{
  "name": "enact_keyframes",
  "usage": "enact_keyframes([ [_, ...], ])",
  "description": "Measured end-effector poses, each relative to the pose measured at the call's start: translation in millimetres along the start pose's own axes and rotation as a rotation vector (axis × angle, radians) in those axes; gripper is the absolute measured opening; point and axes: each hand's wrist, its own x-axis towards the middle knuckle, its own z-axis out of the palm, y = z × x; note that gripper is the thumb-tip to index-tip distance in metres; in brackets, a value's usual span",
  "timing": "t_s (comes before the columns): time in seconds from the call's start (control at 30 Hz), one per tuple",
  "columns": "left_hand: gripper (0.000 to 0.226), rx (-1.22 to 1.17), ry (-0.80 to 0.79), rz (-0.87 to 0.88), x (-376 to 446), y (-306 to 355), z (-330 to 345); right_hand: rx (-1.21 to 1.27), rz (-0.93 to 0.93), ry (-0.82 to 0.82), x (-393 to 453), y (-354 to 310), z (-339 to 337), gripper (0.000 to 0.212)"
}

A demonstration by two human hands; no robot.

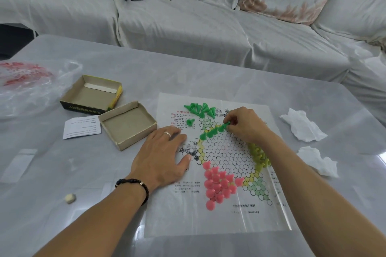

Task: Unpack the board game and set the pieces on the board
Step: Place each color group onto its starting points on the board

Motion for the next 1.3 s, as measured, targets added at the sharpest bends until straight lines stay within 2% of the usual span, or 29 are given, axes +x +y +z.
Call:
enact_keyframes([
  [0.17,0.052,-0.008,0.007,0.006,0.1,1.0,-0.5,-0.003,0.013,-0.022,1.6,0.1,1.9,0.023],
  [0.33,0.052,0.001,0.01,0.013,0.0,0.8,0.0,0.002,0.029,0.002,-0.8,4.6,-7.2,0.038],
  [0.5,0.05,0.002,0.011,0.019,0.0,0.7,-0.8,0.037,-0.066,0.113,-1.3,-14.5,-17.4,0.027],
  [0.6,0.048,-0.002,0.019,0.026,-0.2,1.3,-0.7,0.054,-0.154,0.071,3.3,-44.3,-11.8,0.022],
  [0.7,0.047,-0.015,0.03,0.021,0.0,0.7,-0.2,0.024,-0.197,-0.014,13.6,-67.6,1.0,0.027],
  [0.9,0.047,-0.028,0.05,0.021,-0.7,0.8,0.5,-0.135,-0.23,-0.138,25.7,-79.5,17.3,0.03],
  [1.07,0.048,-0.026,0.053,0.026,-0.5,1.7,-0.3,-0.129,-0.232,-0.11,30.0,-79.7,22.2,0.023],
  [1.17,0.048,-0.022,0.052,0.027,-0.9,1.9,-0.2,-0.041,-0.206,-0.065,27.8,-76.5,15.6,0.016],
  [1.3,0.048,-0.015,0.041,0.03,-0.5,1.7,-0.2,0.033,-0.202,-0.036,20.4,-68.9,-4.4,0.018],
])
